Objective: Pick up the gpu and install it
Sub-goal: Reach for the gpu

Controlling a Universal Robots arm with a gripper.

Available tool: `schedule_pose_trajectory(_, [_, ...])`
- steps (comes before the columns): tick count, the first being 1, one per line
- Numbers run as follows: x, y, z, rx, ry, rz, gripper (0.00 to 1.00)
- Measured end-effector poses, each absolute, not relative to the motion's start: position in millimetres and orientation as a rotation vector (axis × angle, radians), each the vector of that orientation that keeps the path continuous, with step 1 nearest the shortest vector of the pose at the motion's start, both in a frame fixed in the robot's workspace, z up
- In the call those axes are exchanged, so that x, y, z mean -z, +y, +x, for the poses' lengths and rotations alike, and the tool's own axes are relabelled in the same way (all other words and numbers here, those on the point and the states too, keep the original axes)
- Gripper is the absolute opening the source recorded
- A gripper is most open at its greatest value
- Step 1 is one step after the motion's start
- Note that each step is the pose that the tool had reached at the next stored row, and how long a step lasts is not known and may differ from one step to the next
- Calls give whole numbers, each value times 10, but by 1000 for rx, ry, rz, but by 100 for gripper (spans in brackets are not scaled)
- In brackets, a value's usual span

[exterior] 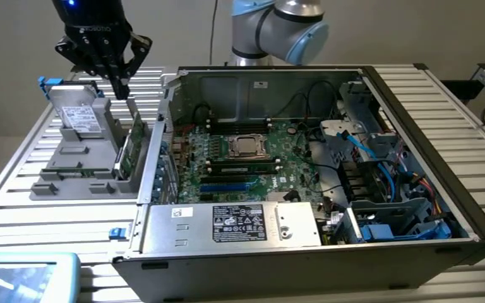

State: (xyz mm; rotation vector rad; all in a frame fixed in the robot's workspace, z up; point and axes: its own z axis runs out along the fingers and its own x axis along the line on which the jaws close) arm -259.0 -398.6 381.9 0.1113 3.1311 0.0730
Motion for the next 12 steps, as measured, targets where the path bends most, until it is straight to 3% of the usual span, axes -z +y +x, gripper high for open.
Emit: schedule_pose_trajectory(12, [-3729, -3986, -2988, -73, 3127, 111, 12])
